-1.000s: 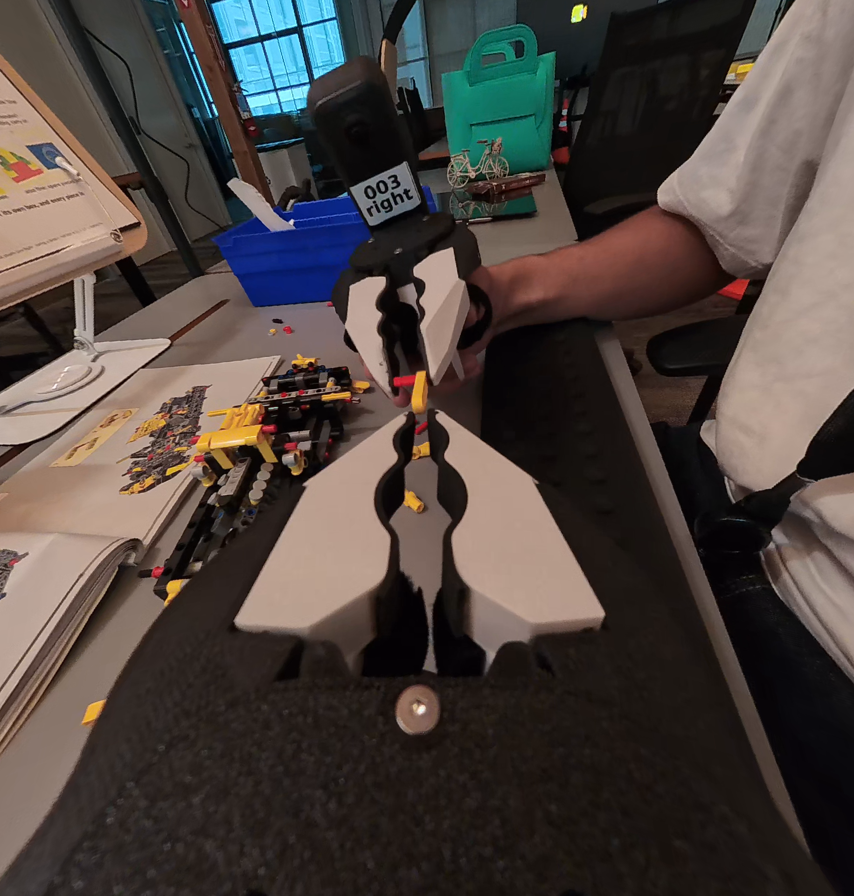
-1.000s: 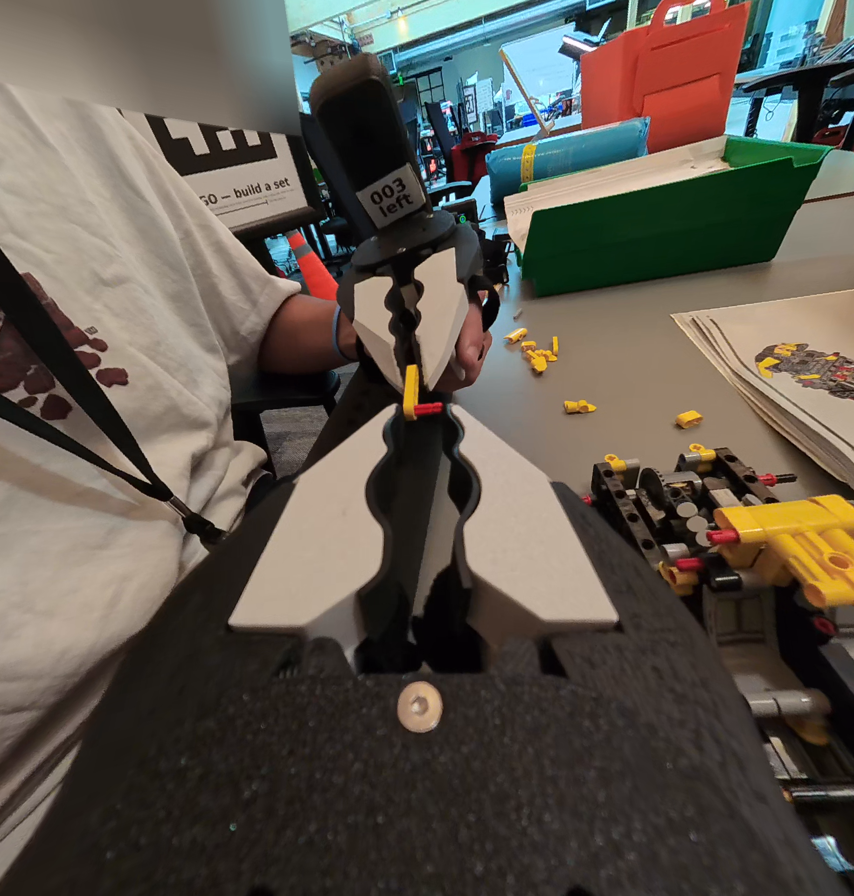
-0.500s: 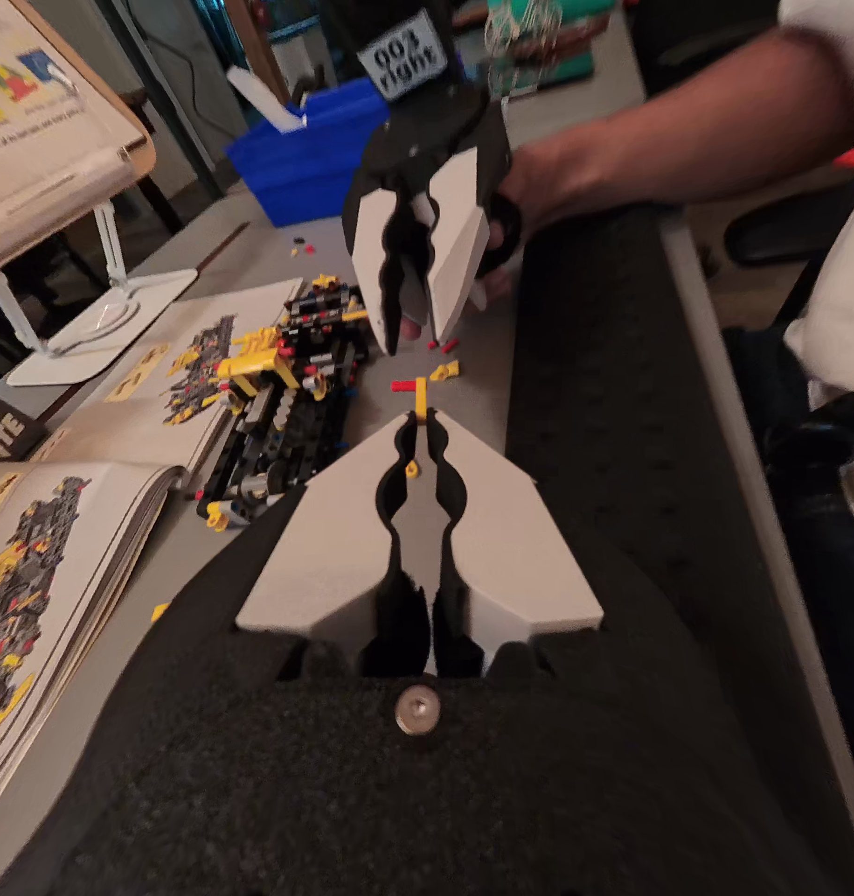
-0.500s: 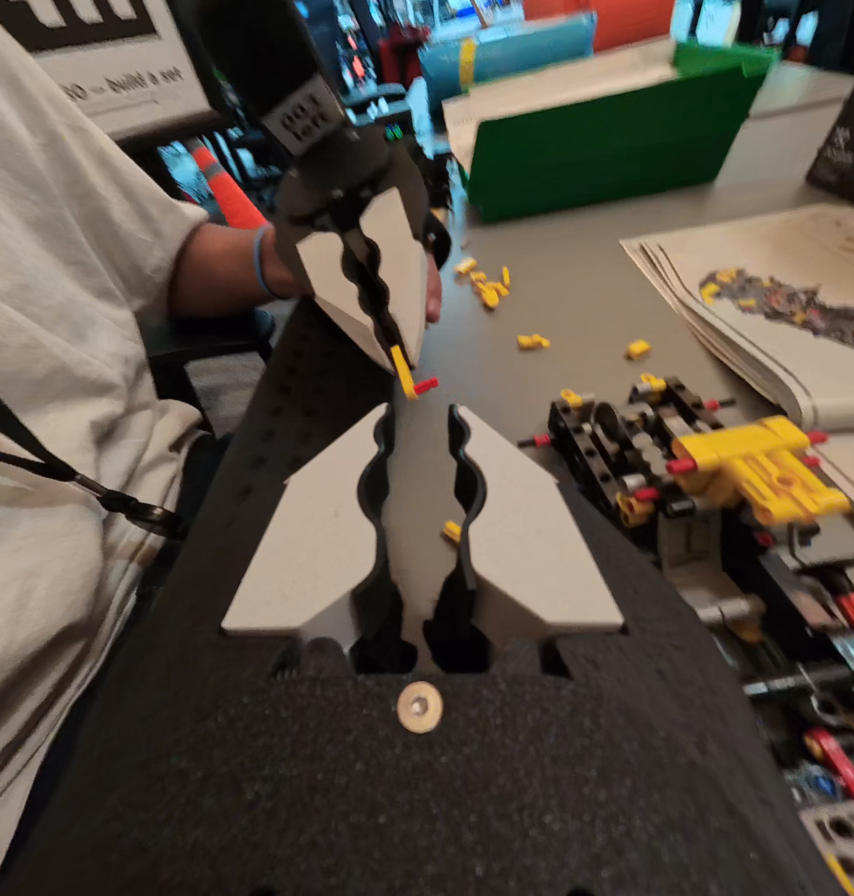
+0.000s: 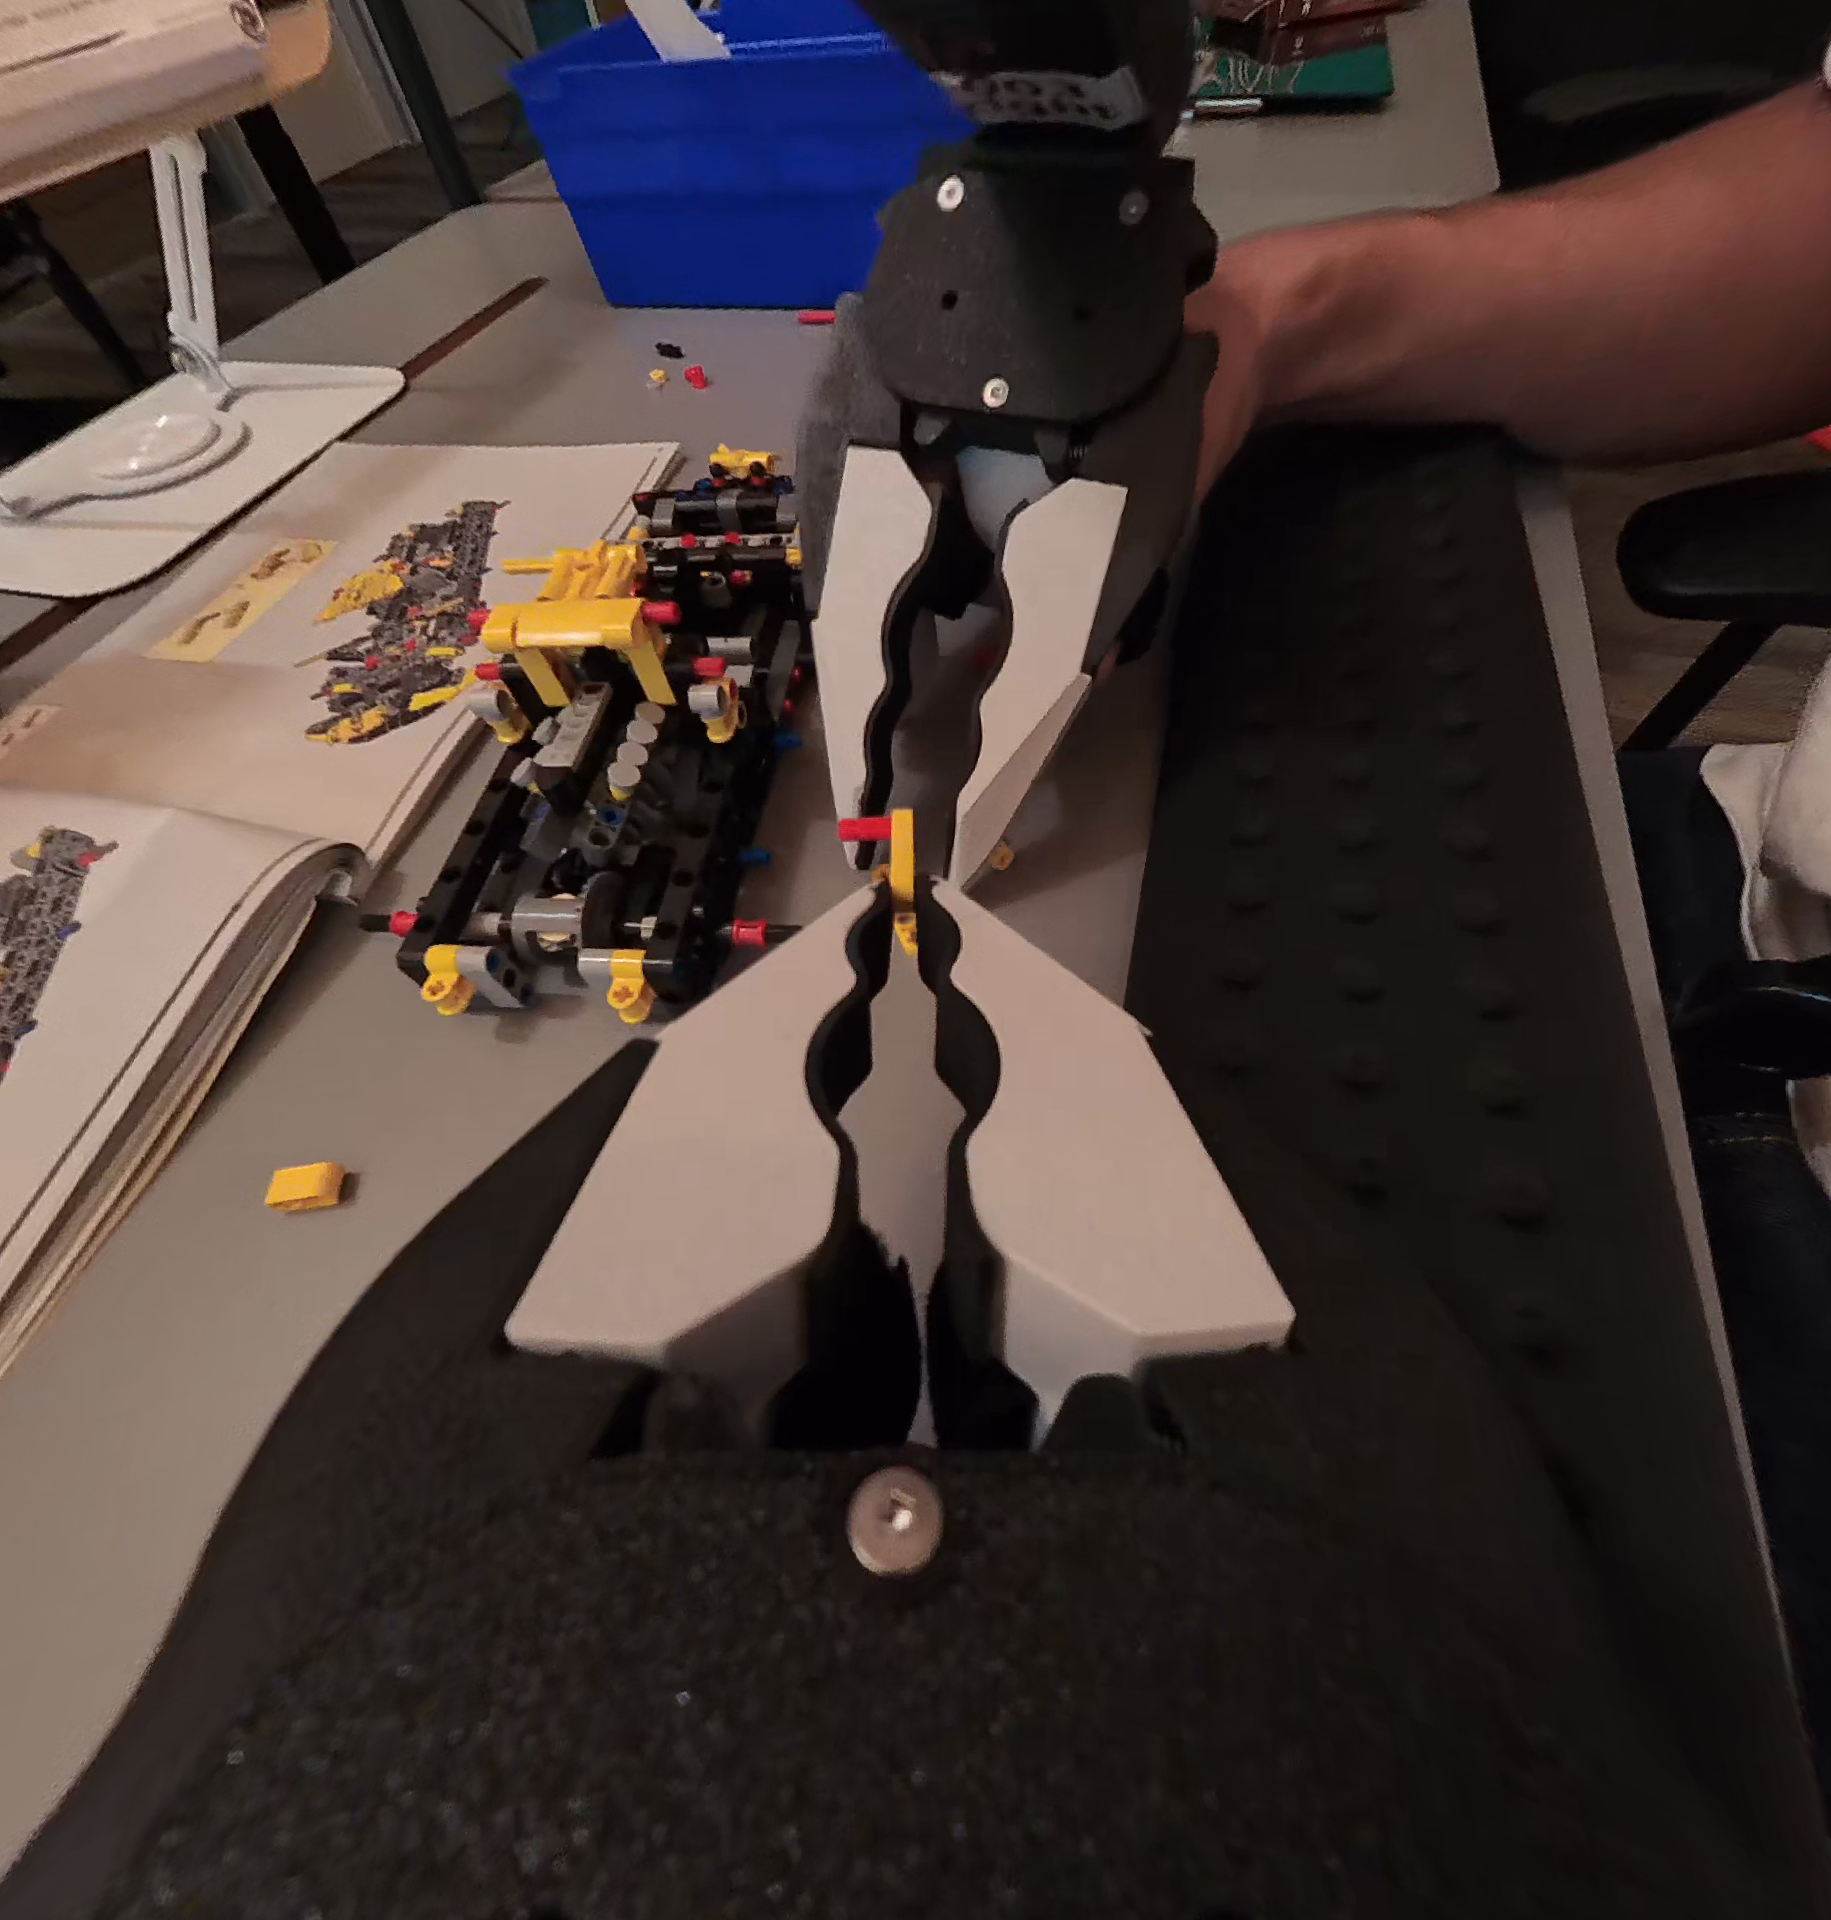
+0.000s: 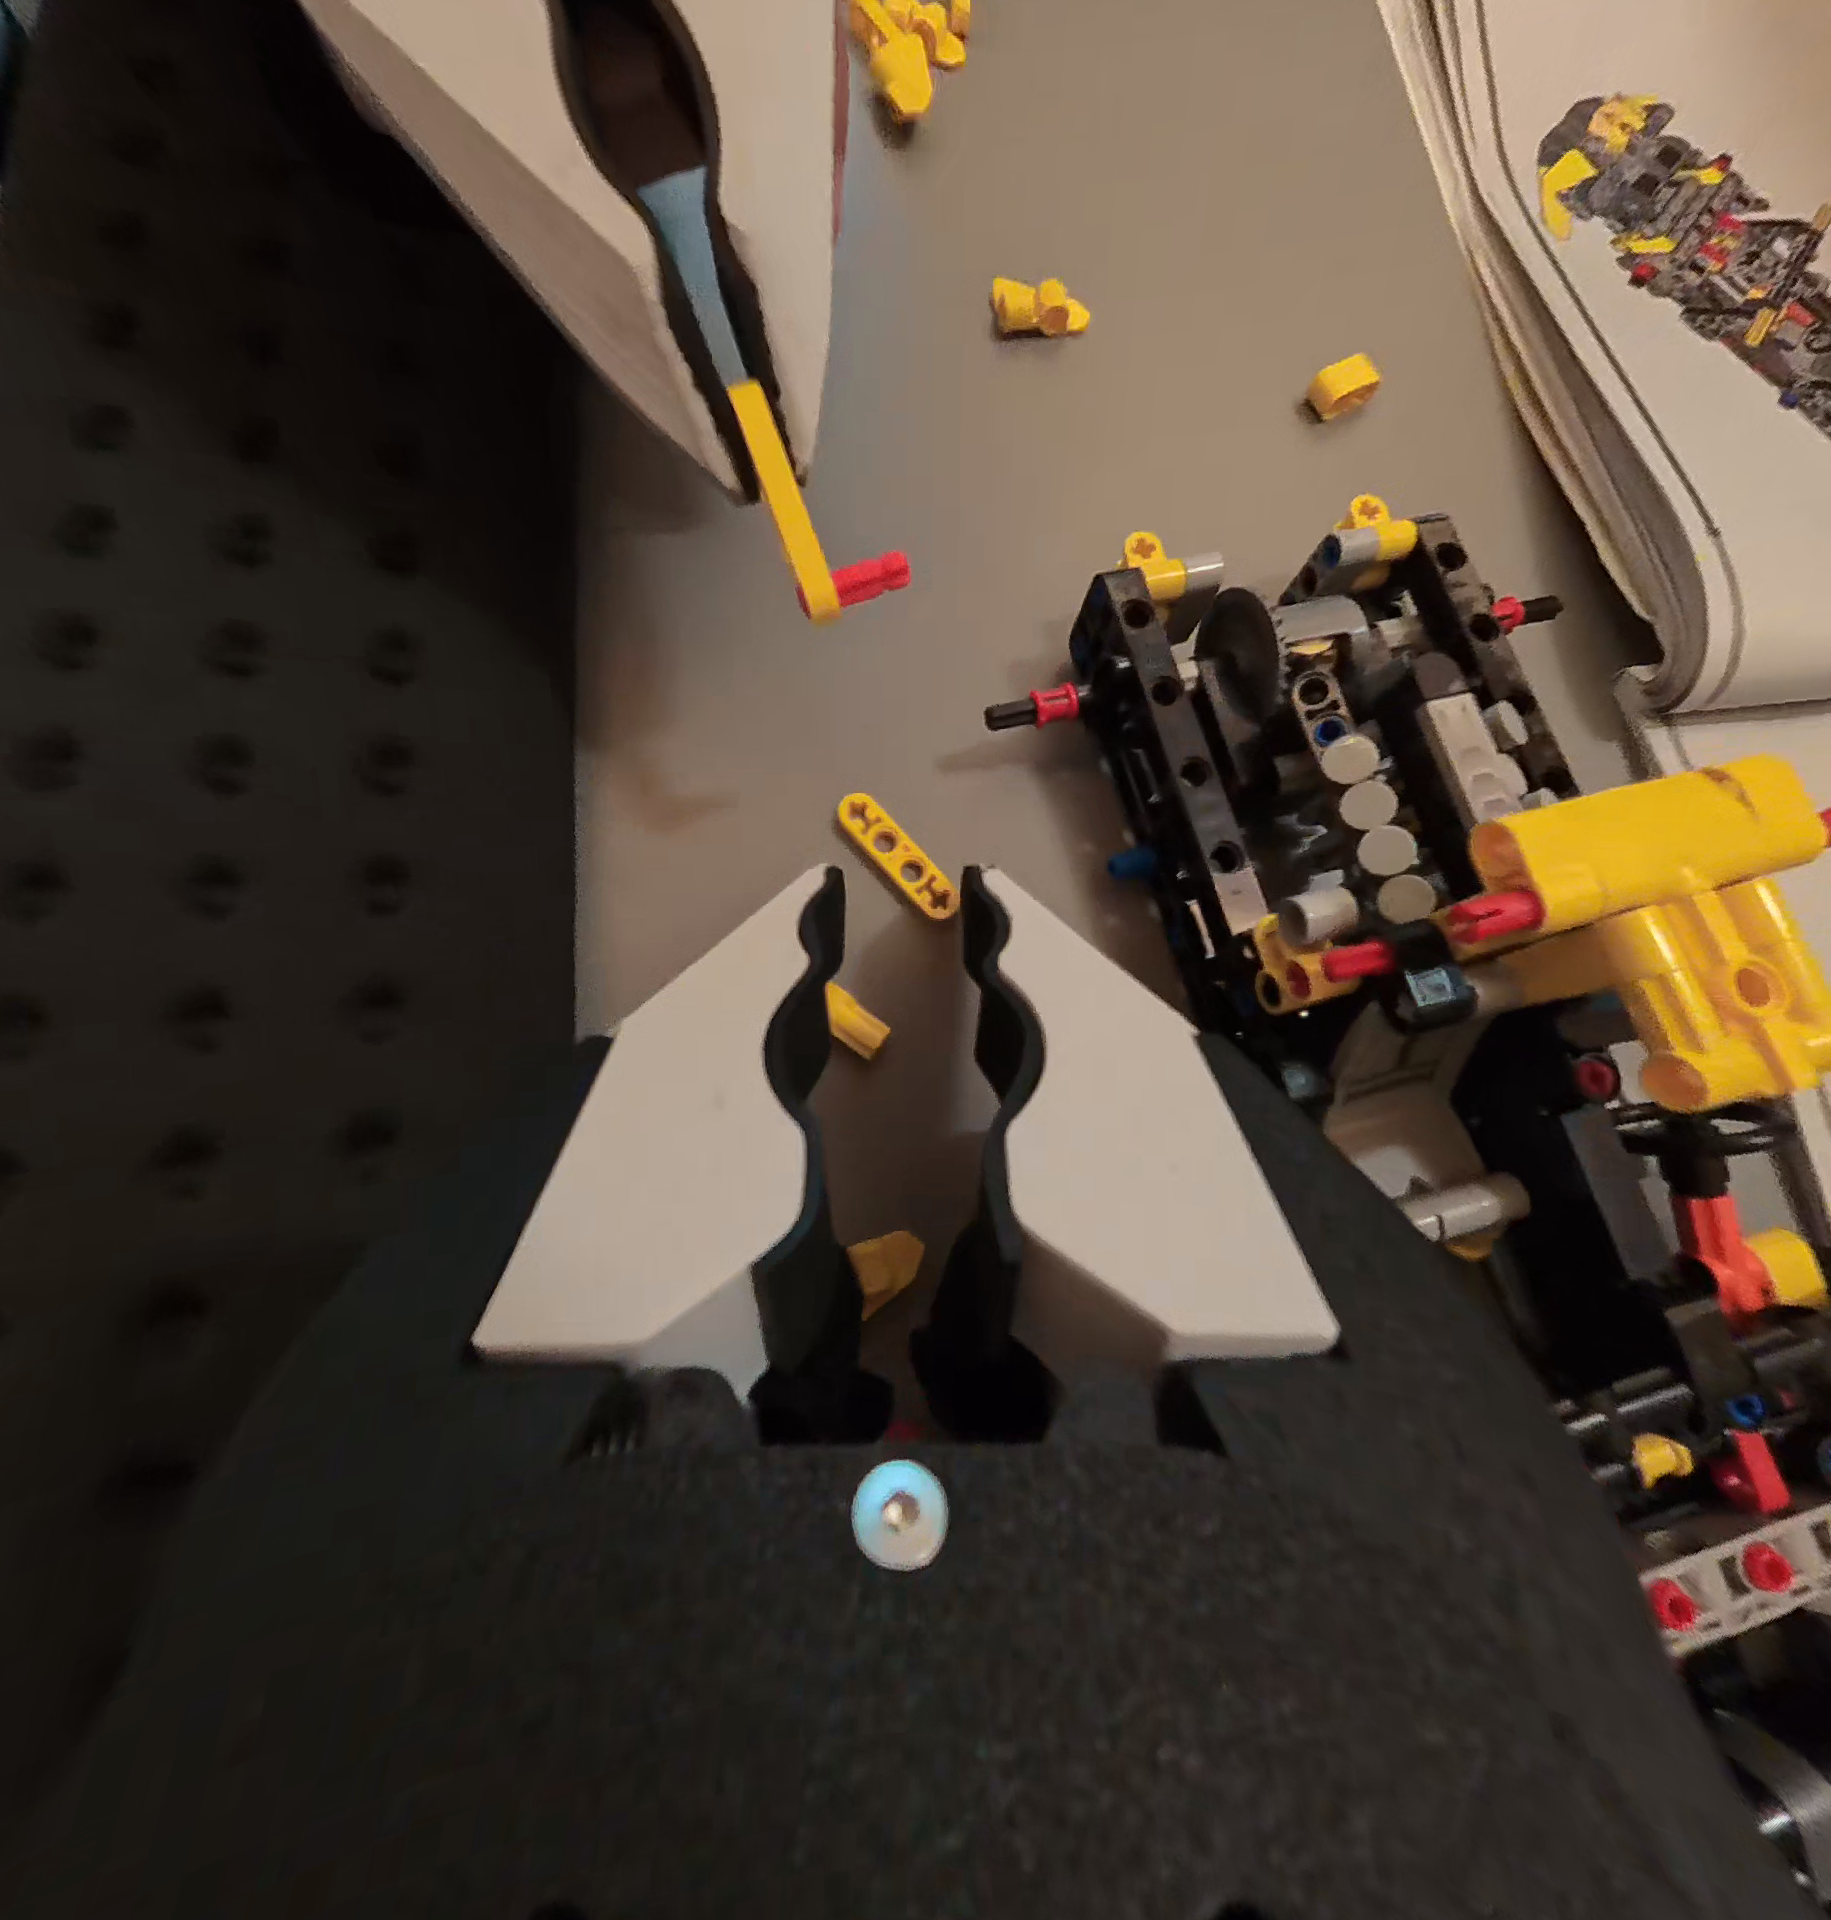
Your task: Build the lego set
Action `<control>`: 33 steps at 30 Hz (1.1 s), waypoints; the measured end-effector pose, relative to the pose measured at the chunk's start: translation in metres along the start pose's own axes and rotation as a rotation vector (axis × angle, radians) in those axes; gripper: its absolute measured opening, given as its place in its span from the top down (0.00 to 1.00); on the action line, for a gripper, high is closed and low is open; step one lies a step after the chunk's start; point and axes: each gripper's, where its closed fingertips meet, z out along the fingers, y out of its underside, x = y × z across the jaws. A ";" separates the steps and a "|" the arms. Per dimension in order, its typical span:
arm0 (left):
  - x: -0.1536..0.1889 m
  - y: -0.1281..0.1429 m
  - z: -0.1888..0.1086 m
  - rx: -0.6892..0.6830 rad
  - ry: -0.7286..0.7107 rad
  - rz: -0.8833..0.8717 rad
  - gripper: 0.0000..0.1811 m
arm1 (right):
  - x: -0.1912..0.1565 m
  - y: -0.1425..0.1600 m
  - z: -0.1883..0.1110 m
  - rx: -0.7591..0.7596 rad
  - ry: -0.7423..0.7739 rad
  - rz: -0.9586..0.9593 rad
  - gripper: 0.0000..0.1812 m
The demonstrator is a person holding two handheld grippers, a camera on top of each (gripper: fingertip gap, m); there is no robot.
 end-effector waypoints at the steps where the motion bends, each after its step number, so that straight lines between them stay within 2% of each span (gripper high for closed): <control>1: 0.000 0.001 0.001 -0.007 -0.002 0.006 0.98 | 0.000 -0.001 -0.001 0.005 0.010 -0.007 0.88; 6: -0.006 -0.011 -0.002 0.044 -0.080 0.079 0.98 | -0.011 -0.031 -0.014 0.179 -0.093 0.102 0.88; 9: -0.026 -0.032 -0.013 0.144 -0.254 0.154 0.98 | -0.007 -0.056 -0.029 0.335 -0.138 0.244 0.88; 11: -0.037 -0.052 -0.026 0.223 -0.395 0.223 0.98 | 0.003 -0.074 -0.040 0.452 -0.124 0.365 0.87; 13: -0.039 -0.069 -0.033 0.293 -0.467 0.238 0.98 | 0.013 -0.092 -0.055 0.572 -0.060 0.398 0.85; 16: -0.033 -0.088 -0.038 0.354 -0.553 0.310 0.98 | 0.026 -0.112 -0.079 0.735 0.059 0.450 0.89; 18: -0.027 -0.096 -0.039 0.373 -0.614 0.405 0.98 | 0.021 -0.125 -0.089 0.879 -0.090 0.597 0.91; 21: -0.018 -0.101 -0.038 0.367 -0.678 0.524 0.98 | 0.006 -0.132 -0.083 0.952 -0.391 0.775 0.88; 23: -0.019 -0.099 -0.035 0.332 -0.711 0.563 0.98 | 0.003 -0.139 -0.092 1.053 -0.507 0.833 0.89; 27: -0.021 -0.097 -0.032 0.296 -0.754 0.590 0.98 | -0.003 -0.144 -0.091 1.111 -0.592 0.882 0.88; 33: -0.023 -0.100 -0.028 0.274 -0.809 0.544 0.98 | 0.004 -0.142 -0.093 1.137 -0.577 0.908 0.93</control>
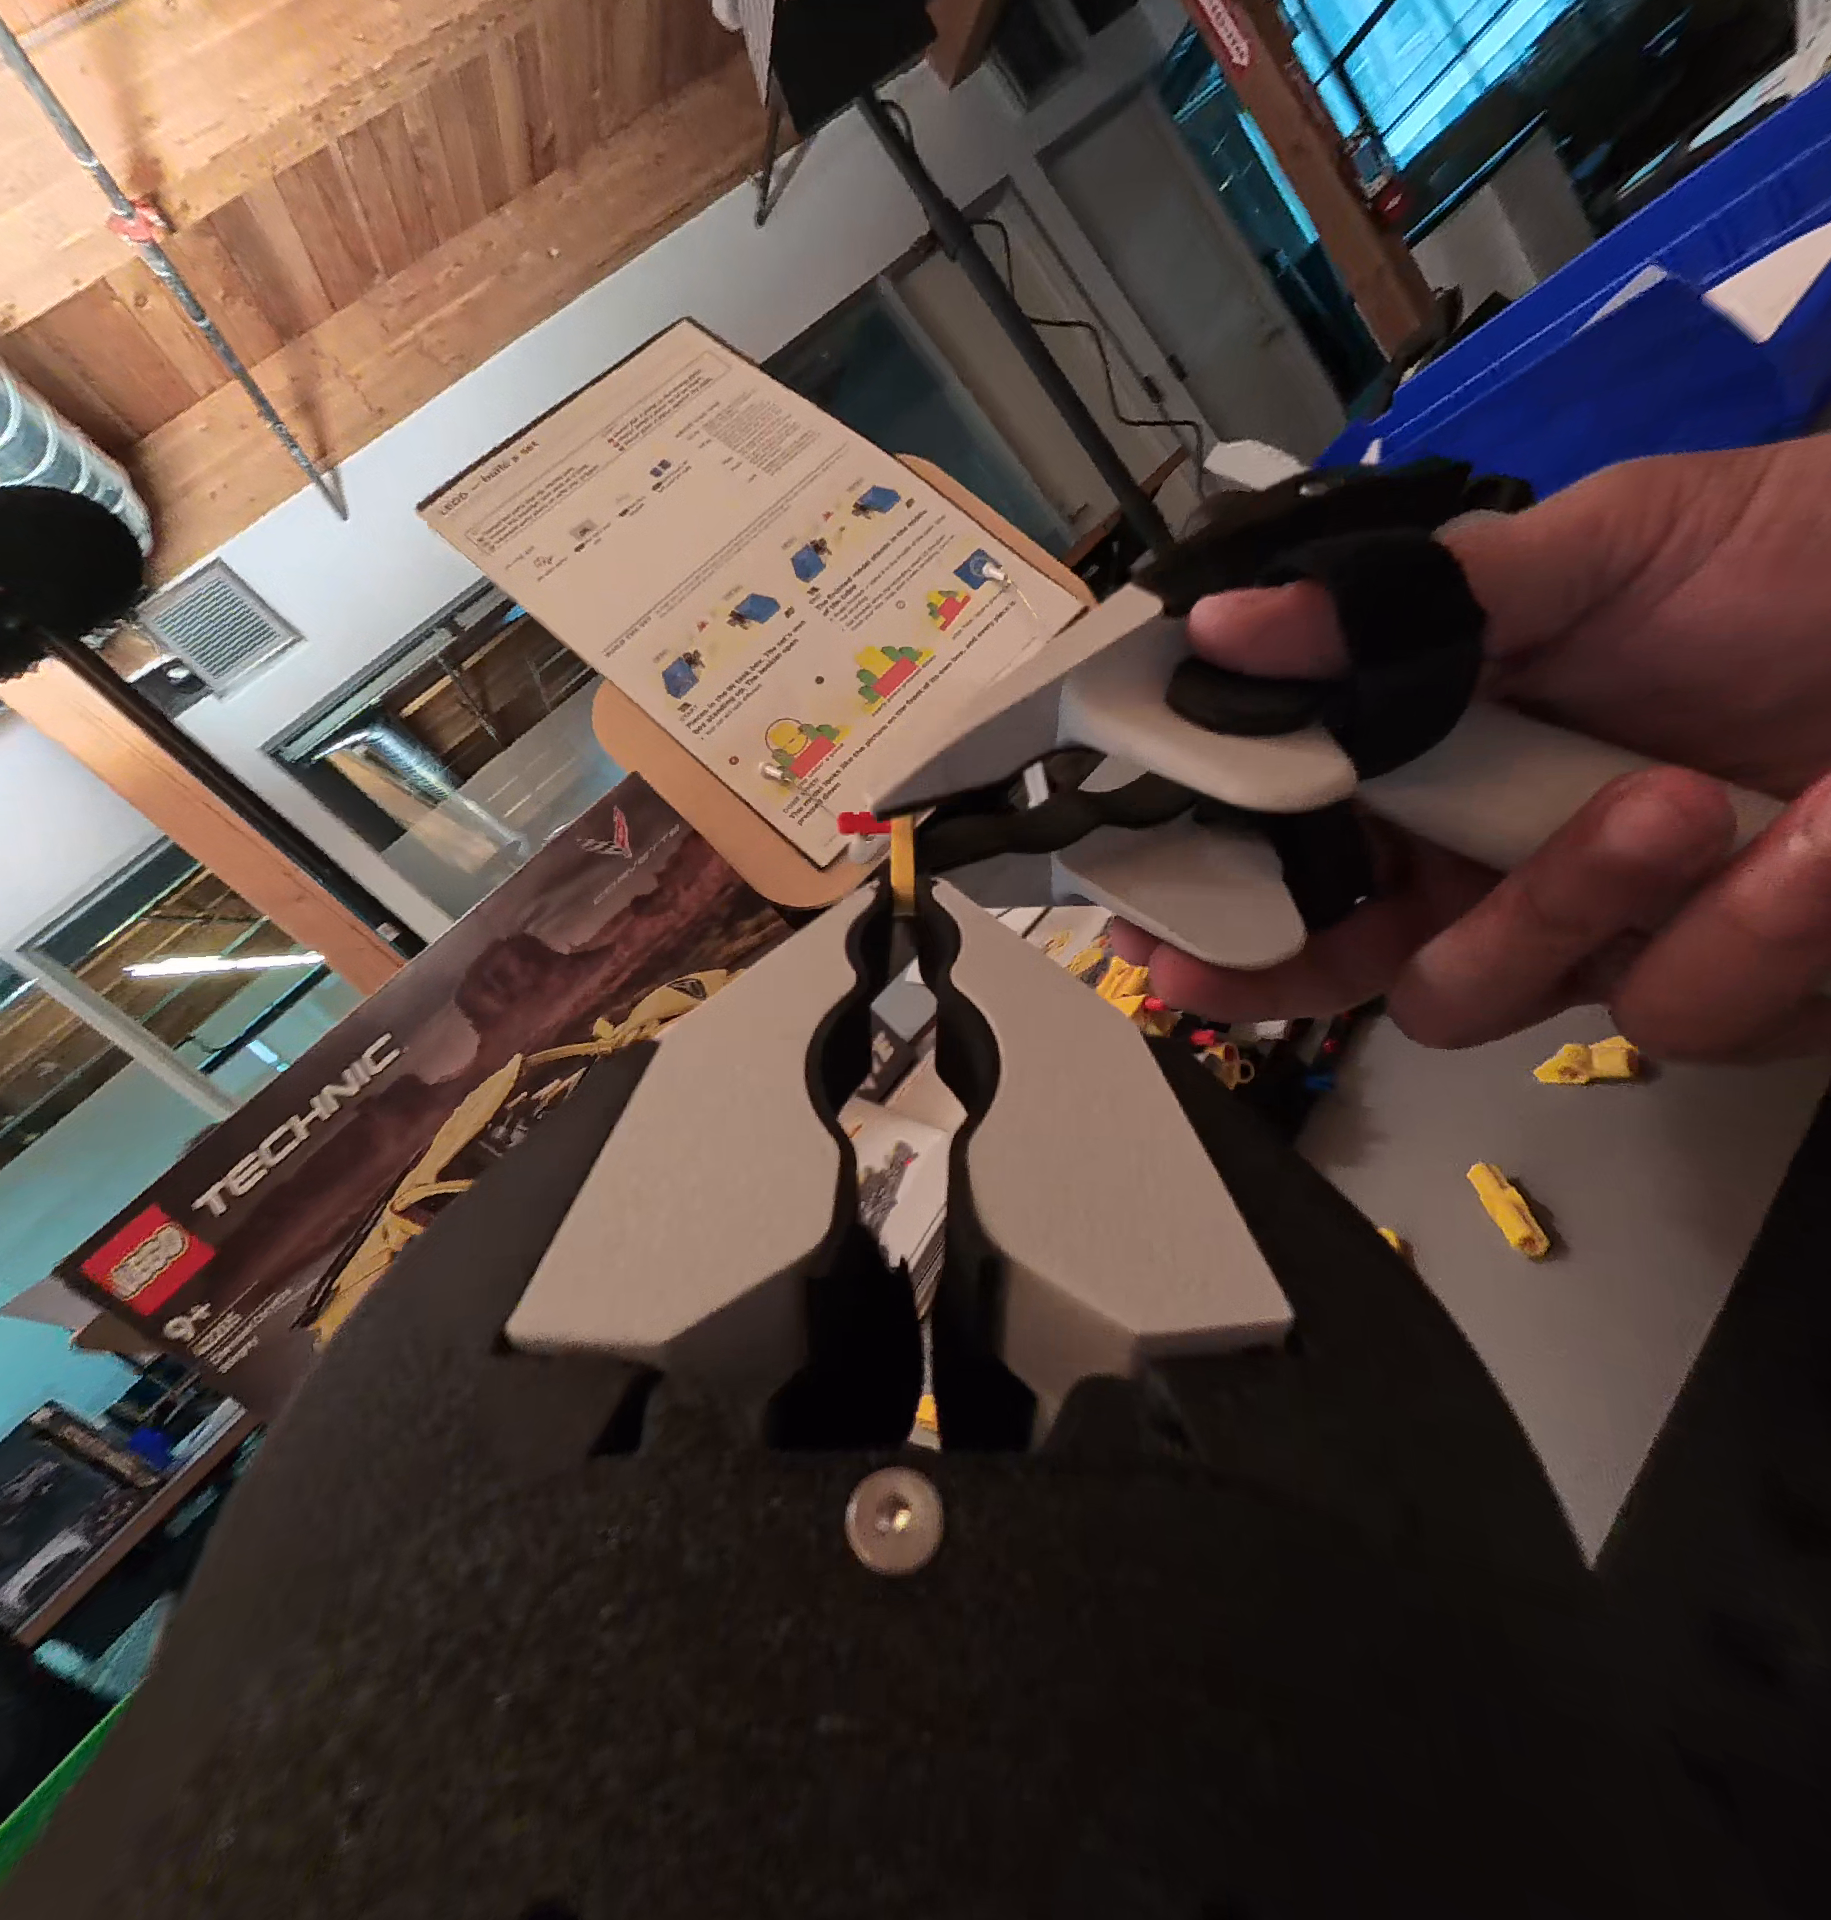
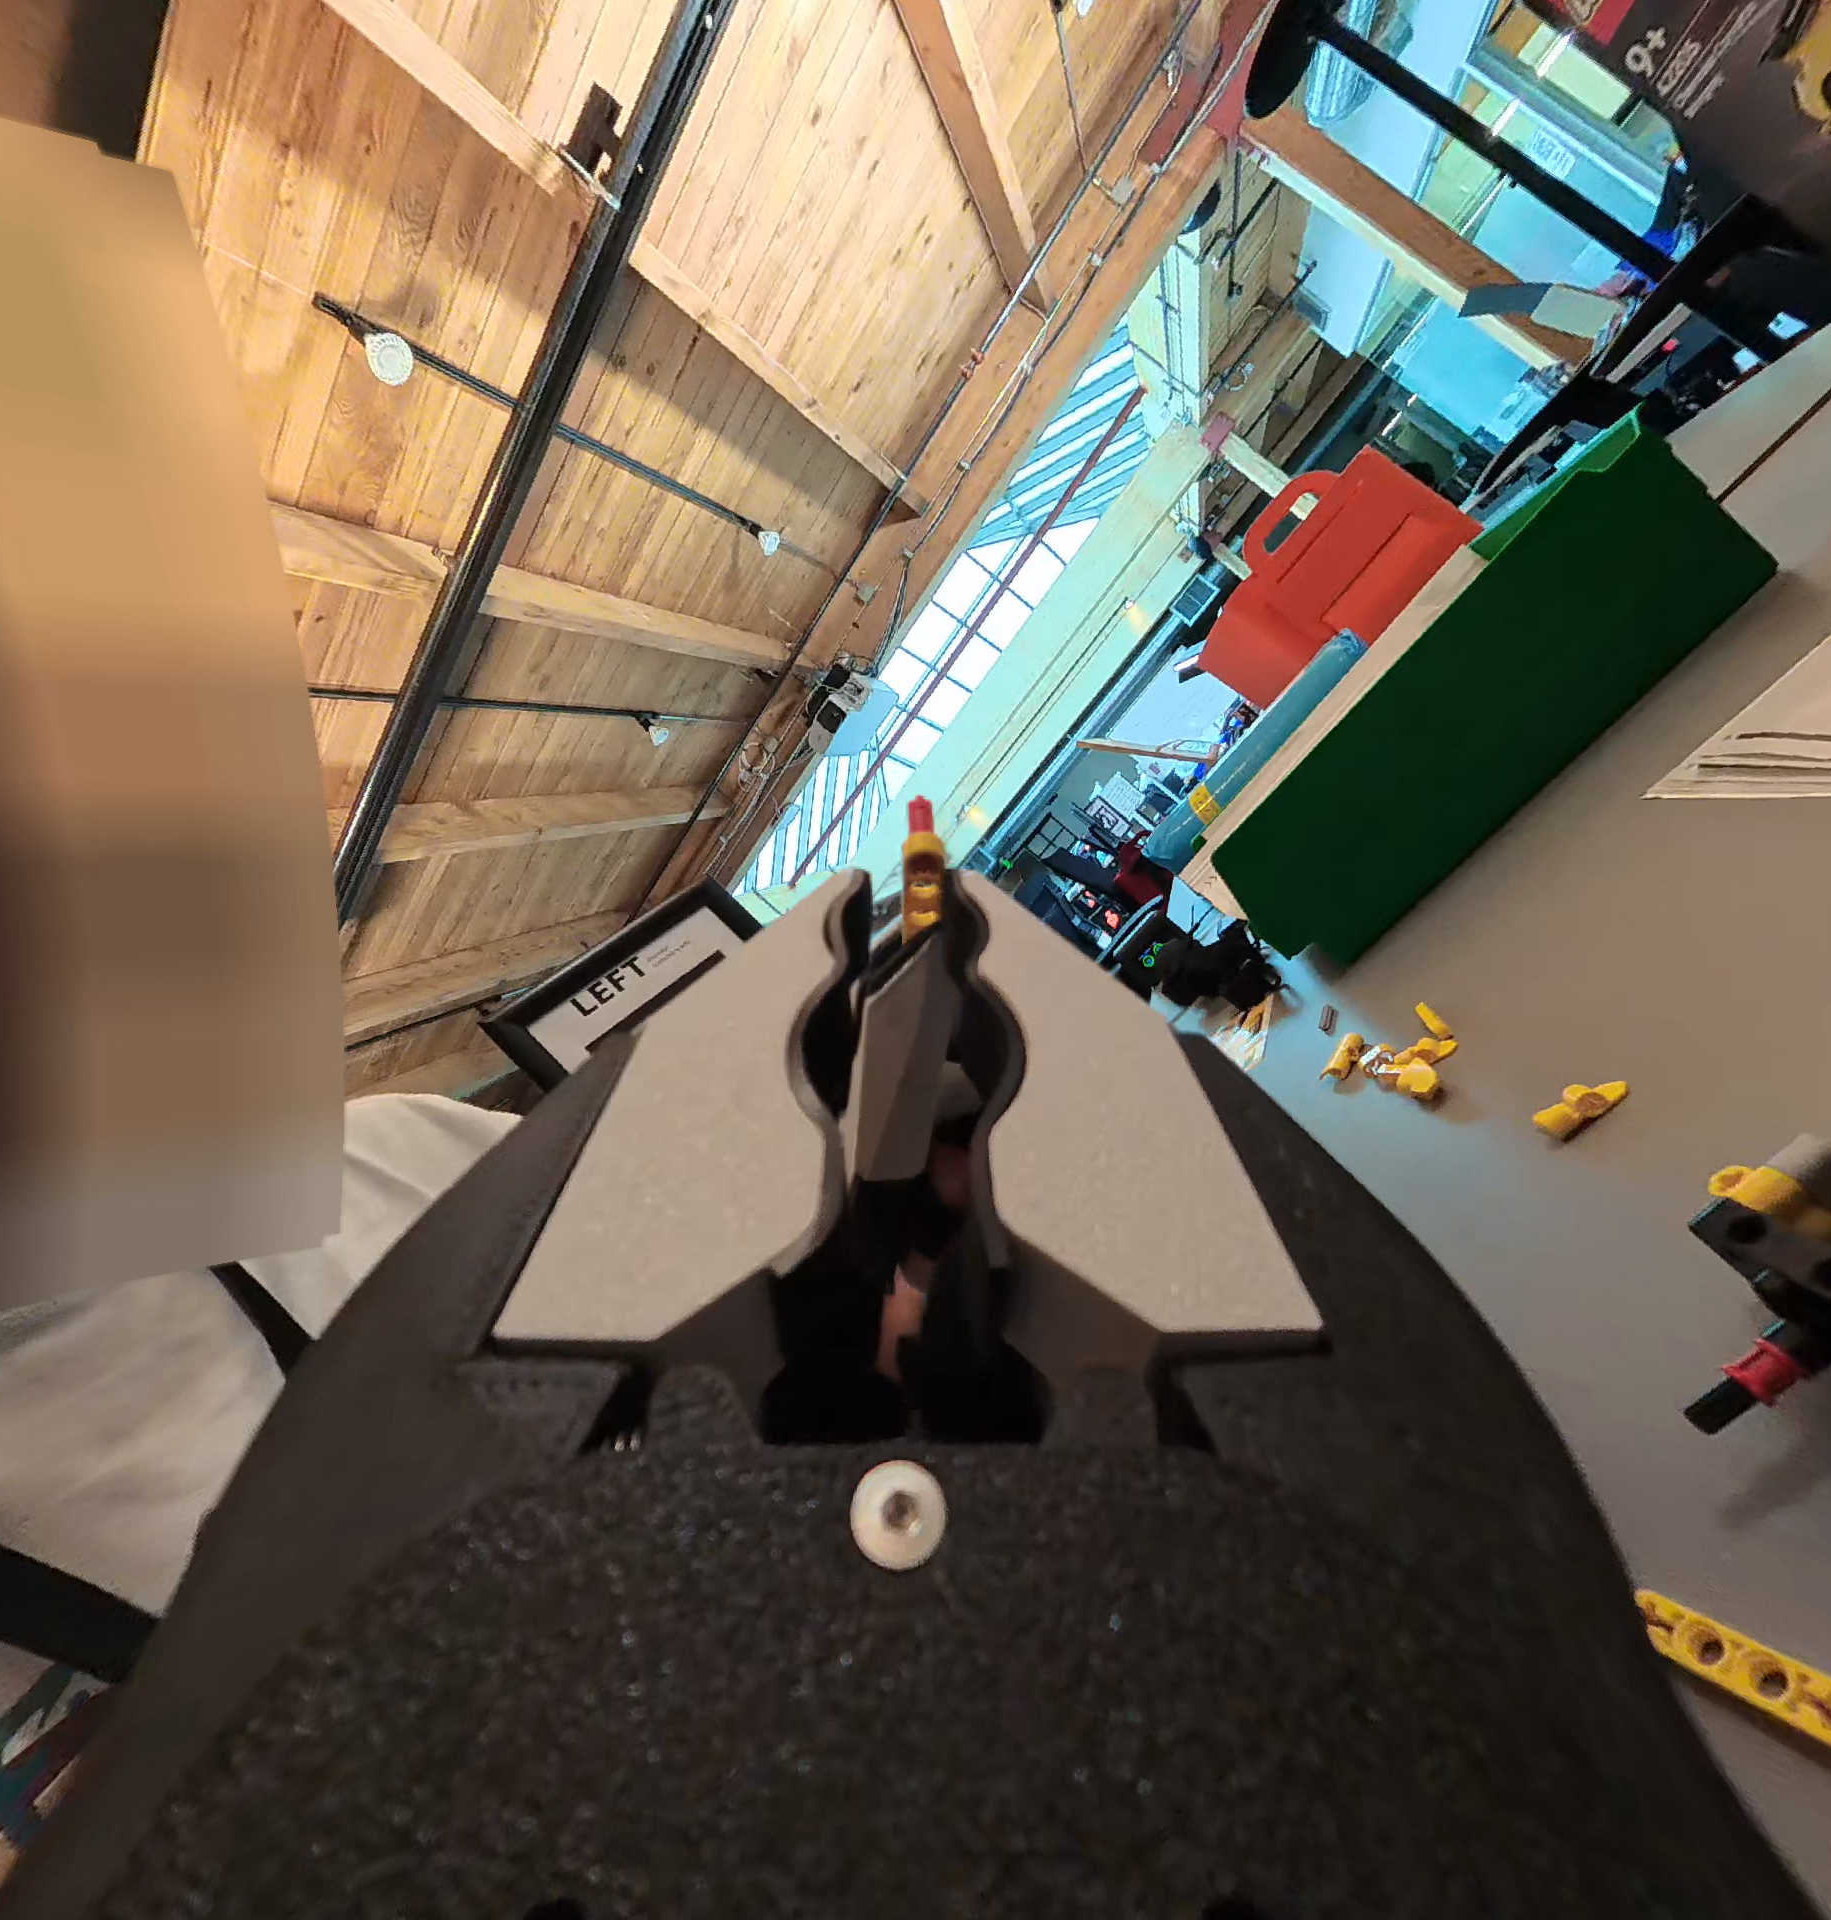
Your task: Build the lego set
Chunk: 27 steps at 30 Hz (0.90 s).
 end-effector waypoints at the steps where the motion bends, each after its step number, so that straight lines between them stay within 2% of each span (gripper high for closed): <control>1: 0.000 -0.001 0.001 -0.013 -0.019 0.010 0.98 | 0.000 -0.003 -0.001 0.017 -0.001 0.005 0.94; 4: 0.005 -0.003 0.004 -0.035 -0.045 0.040 0.98 | 0.001 -0.010 -0.007 0.060 -0.026 0.053 0.97; 12: 0.003 -0.002 0.008 -0.088 -0.104 0.024 0.98 | 0.002 -0.015 -0.010 0.099 -0.022 0.060 0.96; 17: 0.010 -0.001 0.012 -0.095 -0.074 -0.028 0.98 | 0.003 -0.017 -0.013 0.109 -0.021 0.072 0.97; 19: 0.023 0.006 0.014 -0.120 0.029 -0.120 0.93 | 0.008 -0.018 -0.019 0.088 0.053 -0.011 0.97; 21: 0.041 0.012 0.009 -0.149 0.208 -0.281 0.86 | 0.003 -0.025 -0.031 0.072 0.118 -0.130 0.97; 25: 0.084 0.056 -0.013 -0.433 0.637 -0.669 0.84 | 0.003 -0.027 -0.071 -0.027 0.387 -0.466 0.96; 27: 0.090 0.068 -0.016 -0.519 0.733 -0.682 0.83 | 0.005 -0.021 -0.085 -0.049 0.453 -0.510 0.96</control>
